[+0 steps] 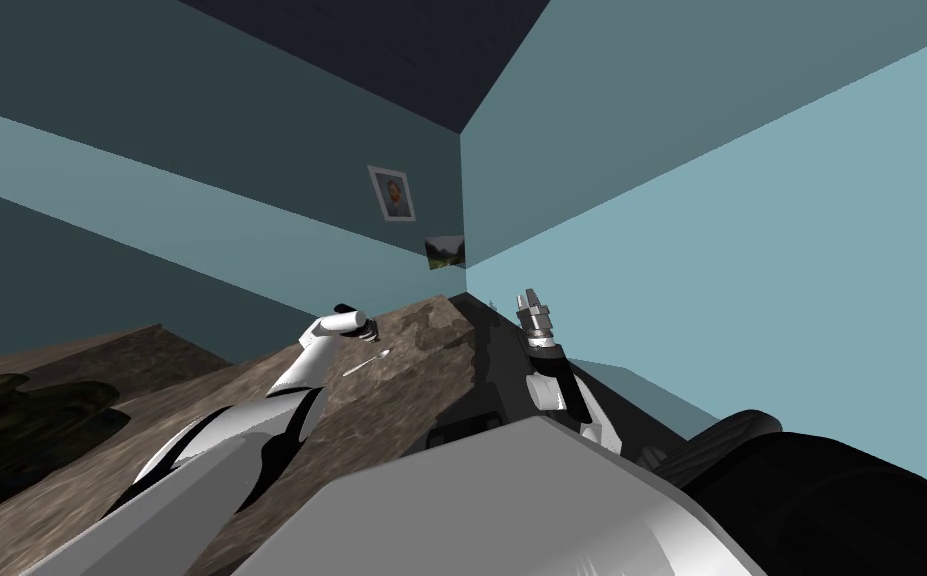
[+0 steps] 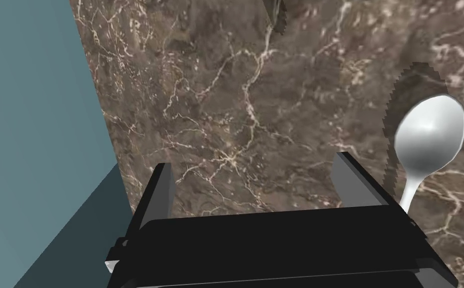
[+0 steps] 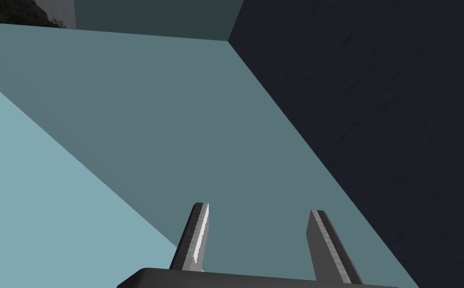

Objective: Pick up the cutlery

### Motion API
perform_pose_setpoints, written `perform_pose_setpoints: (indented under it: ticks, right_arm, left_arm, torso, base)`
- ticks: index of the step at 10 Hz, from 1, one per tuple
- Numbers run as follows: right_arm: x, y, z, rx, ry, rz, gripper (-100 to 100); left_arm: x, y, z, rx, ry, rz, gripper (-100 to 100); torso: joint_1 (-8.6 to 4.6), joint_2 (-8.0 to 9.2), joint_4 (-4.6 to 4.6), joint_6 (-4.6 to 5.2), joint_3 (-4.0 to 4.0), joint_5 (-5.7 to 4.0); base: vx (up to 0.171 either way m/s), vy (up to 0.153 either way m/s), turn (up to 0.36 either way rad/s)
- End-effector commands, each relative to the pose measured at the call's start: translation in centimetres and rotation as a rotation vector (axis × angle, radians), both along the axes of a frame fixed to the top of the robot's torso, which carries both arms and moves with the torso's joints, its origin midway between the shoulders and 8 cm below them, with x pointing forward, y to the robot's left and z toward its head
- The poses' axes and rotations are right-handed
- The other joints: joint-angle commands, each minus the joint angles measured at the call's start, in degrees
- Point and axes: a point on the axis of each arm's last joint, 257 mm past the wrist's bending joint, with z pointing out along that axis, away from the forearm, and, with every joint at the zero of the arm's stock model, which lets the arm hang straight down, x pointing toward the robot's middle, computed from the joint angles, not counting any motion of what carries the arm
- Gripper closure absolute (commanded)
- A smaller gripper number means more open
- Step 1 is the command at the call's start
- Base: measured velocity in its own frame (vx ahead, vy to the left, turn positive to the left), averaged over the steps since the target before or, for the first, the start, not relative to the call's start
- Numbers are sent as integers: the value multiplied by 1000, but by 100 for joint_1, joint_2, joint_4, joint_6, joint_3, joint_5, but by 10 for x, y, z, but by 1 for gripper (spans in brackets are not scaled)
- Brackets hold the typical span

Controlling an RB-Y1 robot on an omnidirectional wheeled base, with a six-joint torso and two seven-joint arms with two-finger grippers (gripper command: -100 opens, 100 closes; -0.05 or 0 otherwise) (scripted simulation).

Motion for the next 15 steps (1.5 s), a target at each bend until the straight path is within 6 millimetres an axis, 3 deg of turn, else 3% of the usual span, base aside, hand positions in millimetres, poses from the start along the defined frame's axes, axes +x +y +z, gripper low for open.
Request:
perform_pose_setpoints:
  ticks: [1,6,9,12,15]
  right_arm:
    - [0,0,0,0,0,0,0]
    - [0,0,0,0,0,0,0]
    - [0,0,0,0,0,0,0]
    - [0,0,0,0,0,0,0]
    - [0,0,0,0,0,0,0]
  left_arm:
    - [-13,1,-15,-26,64,20,-100]
    - [-50,-7,-43,-126,239,77,-100]
    - [-65,-12,-51,-158,305,93,-100]
    - [-93,-21,-62,-222,419,124,-100]
    - [-95,-22,-63,-229,429,128,-100]
  torso:
    - [0,0,0,0,0,0]
    - [-1,2,0,-1,1,0]
    - [-1,2,0,-1,1,0]
    - [-2,1,0,0,1,0]
    - [-3,3,1,0,1,0]
  base:
    - [10,9,-2]
    - [9,8,-2]
    - [9,7,-1]
    - [10,8,1]
    - [4,4,1]
